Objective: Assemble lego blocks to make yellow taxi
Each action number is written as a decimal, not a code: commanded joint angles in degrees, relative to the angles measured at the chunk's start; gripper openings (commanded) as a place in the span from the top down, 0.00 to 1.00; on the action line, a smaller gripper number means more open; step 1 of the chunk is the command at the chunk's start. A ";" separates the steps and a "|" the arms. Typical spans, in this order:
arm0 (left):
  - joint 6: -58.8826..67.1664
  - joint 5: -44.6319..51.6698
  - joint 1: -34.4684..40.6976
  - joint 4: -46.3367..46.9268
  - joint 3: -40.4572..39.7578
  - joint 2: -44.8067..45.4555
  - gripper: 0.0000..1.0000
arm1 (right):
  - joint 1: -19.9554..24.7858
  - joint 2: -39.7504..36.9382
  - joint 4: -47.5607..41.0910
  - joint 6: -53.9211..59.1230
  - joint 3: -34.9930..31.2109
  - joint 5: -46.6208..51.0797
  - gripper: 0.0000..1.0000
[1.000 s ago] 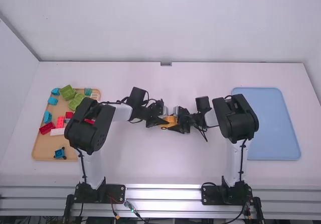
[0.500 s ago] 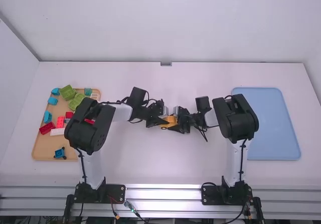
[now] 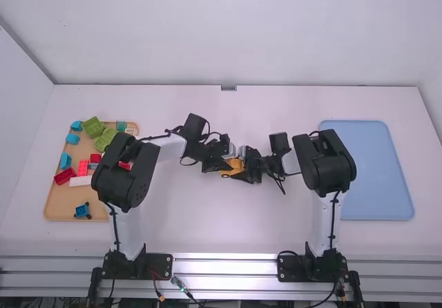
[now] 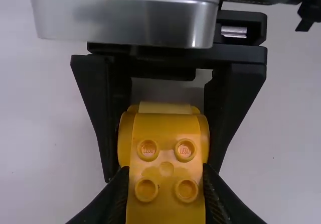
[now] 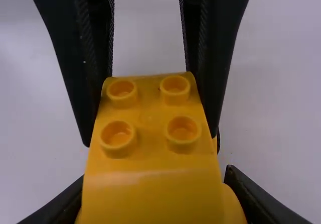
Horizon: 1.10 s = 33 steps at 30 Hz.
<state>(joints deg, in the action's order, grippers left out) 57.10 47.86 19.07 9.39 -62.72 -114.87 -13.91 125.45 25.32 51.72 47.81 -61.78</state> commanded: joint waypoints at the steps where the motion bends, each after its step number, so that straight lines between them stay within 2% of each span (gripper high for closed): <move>1: 0.02 -6.80 1.86 4.42 1.36 -4.37 0.79 | 0.04 0.57 -0.22 -1.53 0.66 1.84 0.44; 6: 1.29 -6.38 1.88 4.79 0.72 -4.37 0.68 | 0.04 0.57 -0.22 -1.57 0.66 1.84 0.44; 10: 1.29 -6.38 1.95 4.76 0.90 -4.37 0.63 | 0.04 0.57 -0.22 -1.62 0.61 1.84 0.44; 26: 1.49 -5.90 1.57 4.50 0.85 -4.37 0.64 | 0.04 0.57 -0.22 -1.60 0.61 1.86 0.44; 27: 1.51 -5.16 1.57 4.48 0.85 -4.37 0.61 | 0.04 0.57 -0.22 -1.57 0.61 1.84 0.44; 28: 2.01 -4.83 1.57 4.55 0.85 -4.22 0.50 | 0.04 0.57 -0.24 -1.60 0.61 1.86 0.44; 30: 3.28 -4.85 1.57 4.90 0.92 -3.85 0.21 | 0.04 0.57 -0.22 -1.57 0.61 1.86 0.44; 31: 4.00 -4.87 1.53 5.18 0.90 -3.41 0.01 | 0.04 0.57 -0.24 -1.57 0.61 1.86 0.44; 33: 3.78 -5.22 1.57 5.16 0.85 -2.49 0.00 | 0.04 0.57 -0.24 -1.60 0.61 1.86 0.44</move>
<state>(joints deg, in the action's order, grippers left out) 60.29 44.69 20.47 13.67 -63.00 -116.51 -14.20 125.45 25.41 51.07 47.83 -61.80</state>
